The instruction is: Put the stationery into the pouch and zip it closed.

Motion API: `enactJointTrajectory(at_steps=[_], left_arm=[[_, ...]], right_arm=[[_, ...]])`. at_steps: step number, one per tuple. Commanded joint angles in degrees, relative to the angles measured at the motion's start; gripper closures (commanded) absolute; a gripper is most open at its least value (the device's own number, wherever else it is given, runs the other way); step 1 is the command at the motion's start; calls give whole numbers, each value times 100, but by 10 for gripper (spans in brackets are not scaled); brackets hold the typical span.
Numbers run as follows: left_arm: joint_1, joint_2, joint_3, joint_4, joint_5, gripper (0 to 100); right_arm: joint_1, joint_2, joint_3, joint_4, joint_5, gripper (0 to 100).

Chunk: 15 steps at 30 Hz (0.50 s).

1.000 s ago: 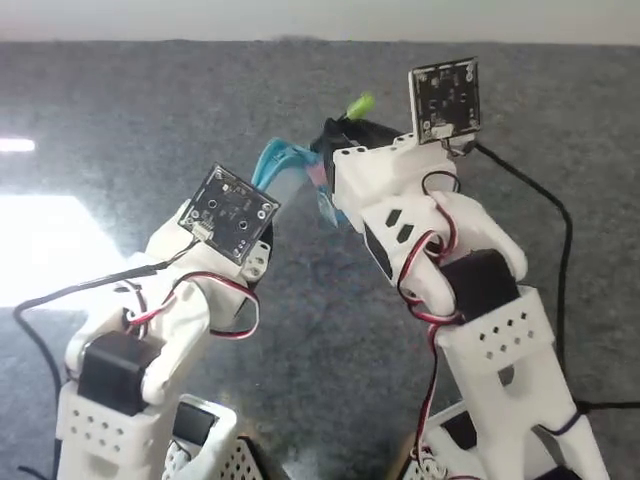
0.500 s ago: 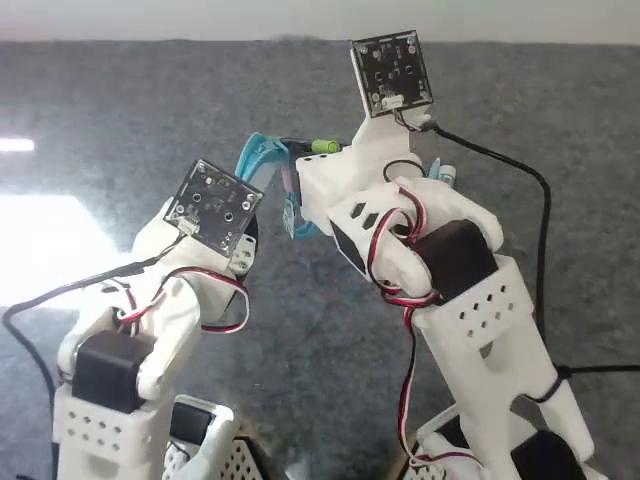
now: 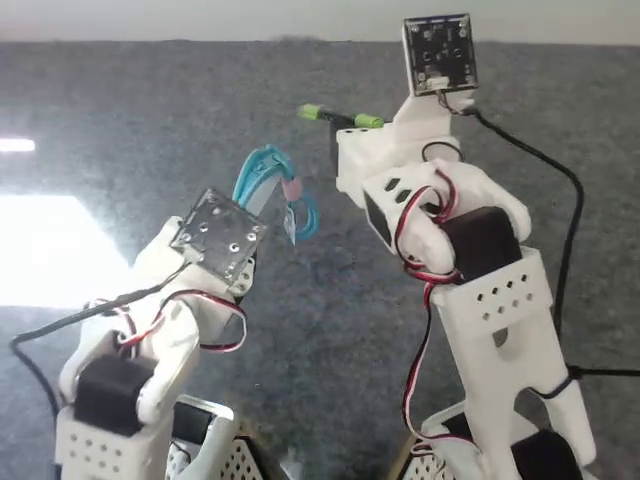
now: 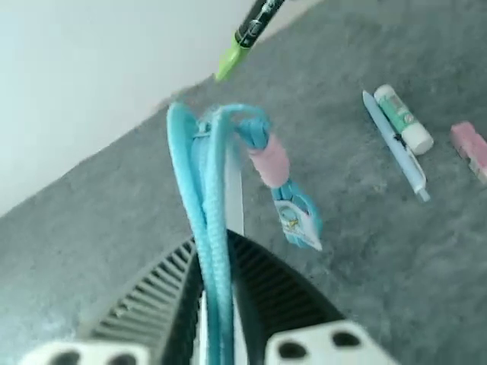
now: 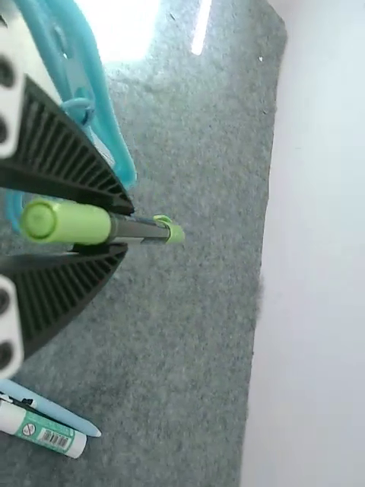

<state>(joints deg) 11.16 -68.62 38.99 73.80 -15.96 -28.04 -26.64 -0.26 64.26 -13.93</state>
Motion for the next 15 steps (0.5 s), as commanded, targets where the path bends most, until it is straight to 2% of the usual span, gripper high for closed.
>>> enactJointTrajectory(at_steps=[1,7,10,15], left_arm=[[308,-273,-84,-97,-105,990],[431,-457,-75,-378,-105,990],[457,-466,-75,-730,-70,990],[501,-932,-57,-1125,105,991]], right_arm=[[40,-57,-325,-110,378,993],[532,-48,-651,435,1196,993],[840,-48,-826,716,1284,993],[884,-48,-1222,1226,1547,993]])
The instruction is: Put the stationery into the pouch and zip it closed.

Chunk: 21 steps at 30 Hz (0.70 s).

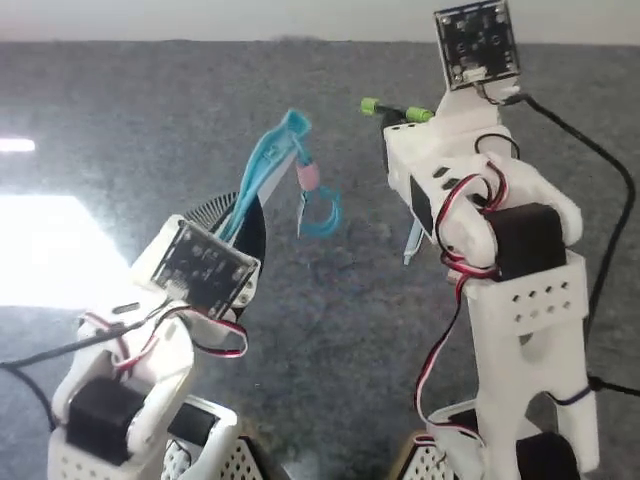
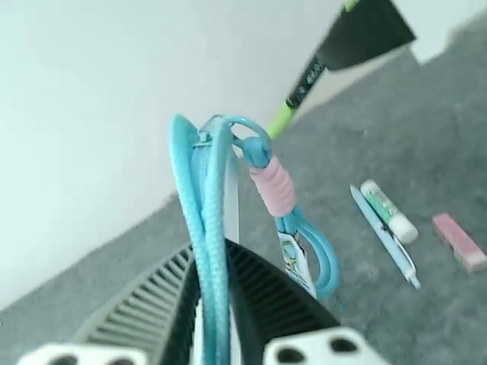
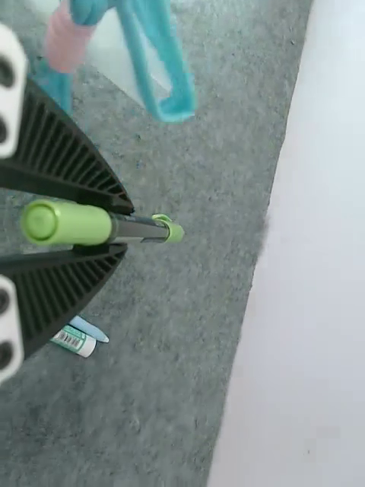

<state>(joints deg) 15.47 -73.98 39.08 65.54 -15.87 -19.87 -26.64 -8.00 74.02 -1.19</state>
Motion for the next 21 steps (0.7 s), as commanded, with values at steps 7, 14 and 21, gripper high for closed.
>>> enactJointTrajectory(at_steps=[7,14,21], left_arm=[[932,-2382,92,457,-123,991],[1591,-3042,312,1275,-334,991],[1556,-3059,497,888,-695,991]], right_arm=[[180,-31,-747,778,413,993],[-154,-40,-1925,1640,448,993],[-1042,92,-3235,2905,651,993]])
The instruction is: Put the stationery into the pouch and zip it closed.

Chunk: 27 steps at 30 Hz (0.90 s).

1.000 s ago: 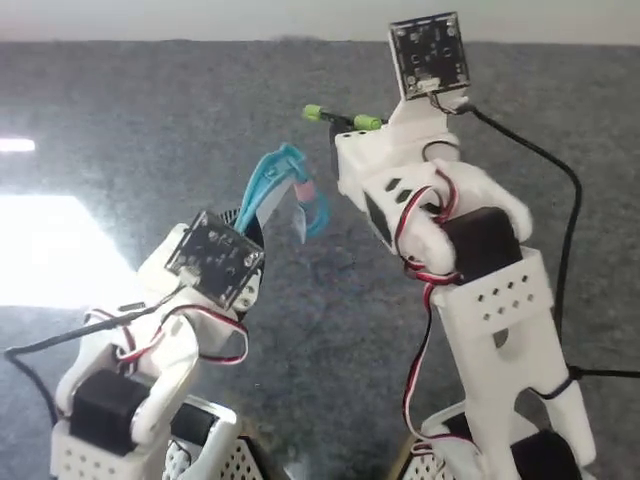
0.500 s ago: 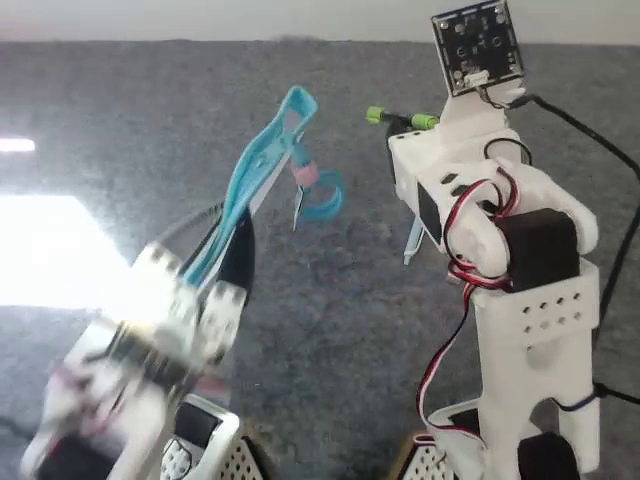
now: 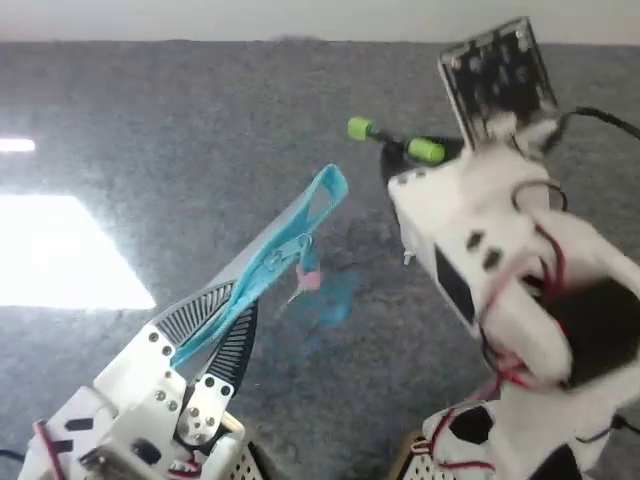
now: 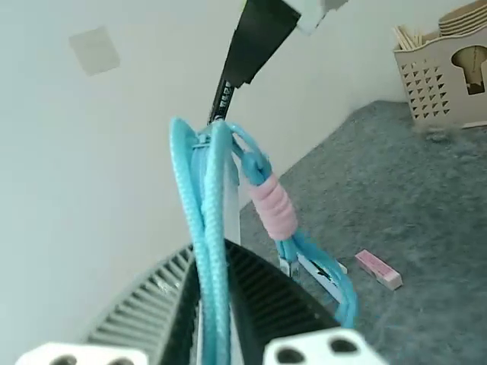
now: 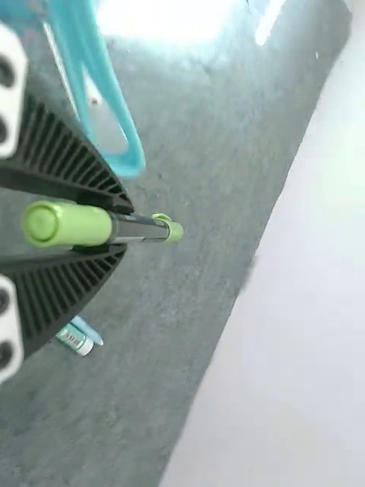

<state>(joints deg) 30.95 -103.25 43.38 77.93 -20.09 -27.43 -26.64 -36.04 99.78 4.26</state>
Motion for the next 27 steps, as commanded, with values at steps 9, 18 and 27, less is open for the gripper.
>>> enactJointTrajectory(at_steps=[9,18,27], left_arm=[[-782,-132,365,-642,-492,991],[-800,-132,1007,-1108,-800,991],[-1618,237,2563,-2567,-642,991]], right_arm=[[-268,84,-422,303,114,993],[-312,-541,-167,321,114,993],[198,-532,1099,259,431,993]])
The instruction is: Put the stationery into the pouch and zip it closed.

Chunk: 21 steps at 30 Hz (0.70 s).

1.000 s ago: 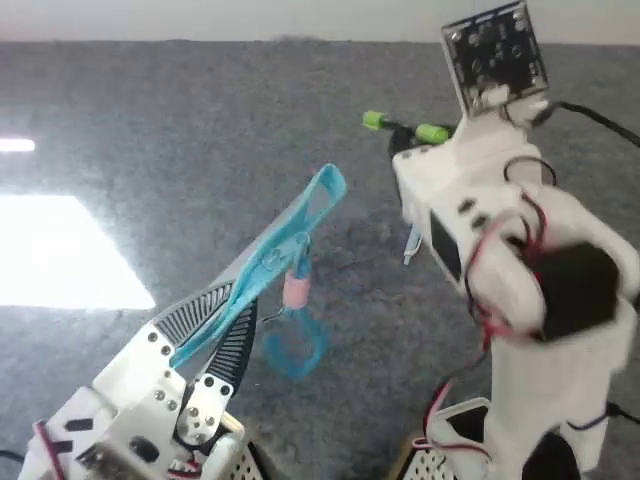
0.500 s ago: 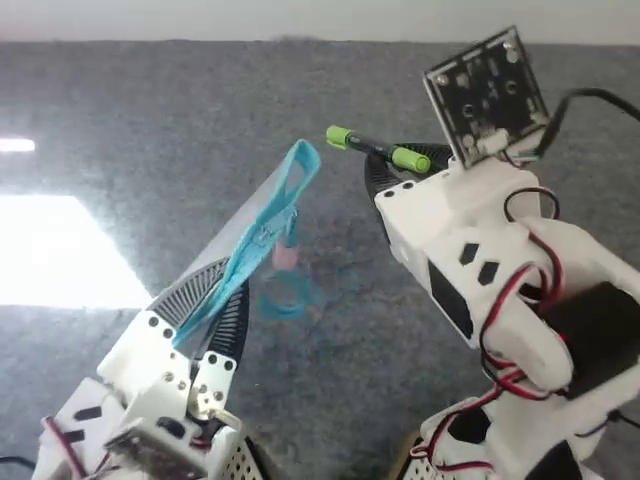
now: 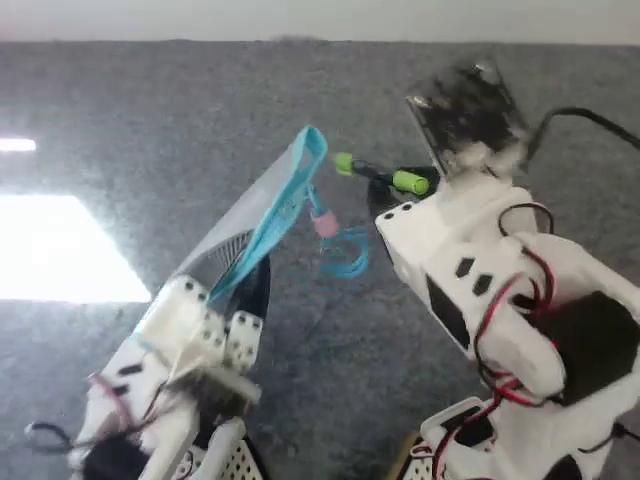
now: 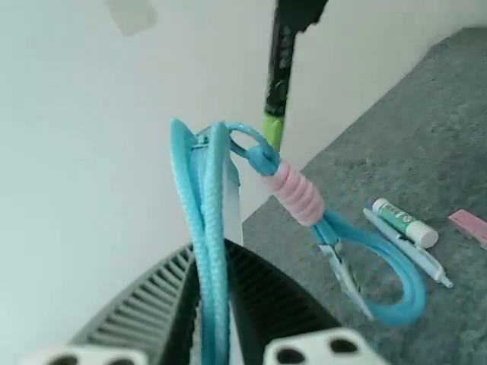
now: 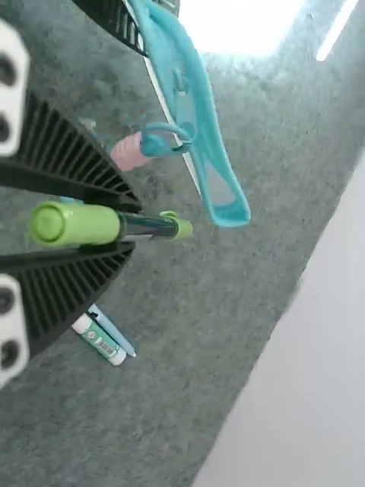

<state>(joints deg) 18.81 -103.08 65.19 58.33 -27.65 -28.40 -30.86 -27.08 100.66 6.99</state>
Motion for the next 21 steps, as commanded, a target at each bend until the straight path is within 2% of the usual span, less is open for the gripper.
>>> enactJointTrajectory(at_steps=[1,4,6,10,13,21], left_arm=[[-519,413,453,-730,149,991],[-580,941,259,-738,158,991],[-440,1196,-163,-466,167,991],[598,1741,-919,466,167,991],[1336,2286,-804,870,141,990],[1547,3358,505,53,-141,989]], right_arm=[[479,-110,360,163,167,993],[1007,-110,1152,-233,378,992],[1420,-101,1899,-831,422,992],[2141,-101,3464,-2273,448,992],[2501,-110,4123,-2703,615,992],[2844,-145,4325,-2475,800,992]])
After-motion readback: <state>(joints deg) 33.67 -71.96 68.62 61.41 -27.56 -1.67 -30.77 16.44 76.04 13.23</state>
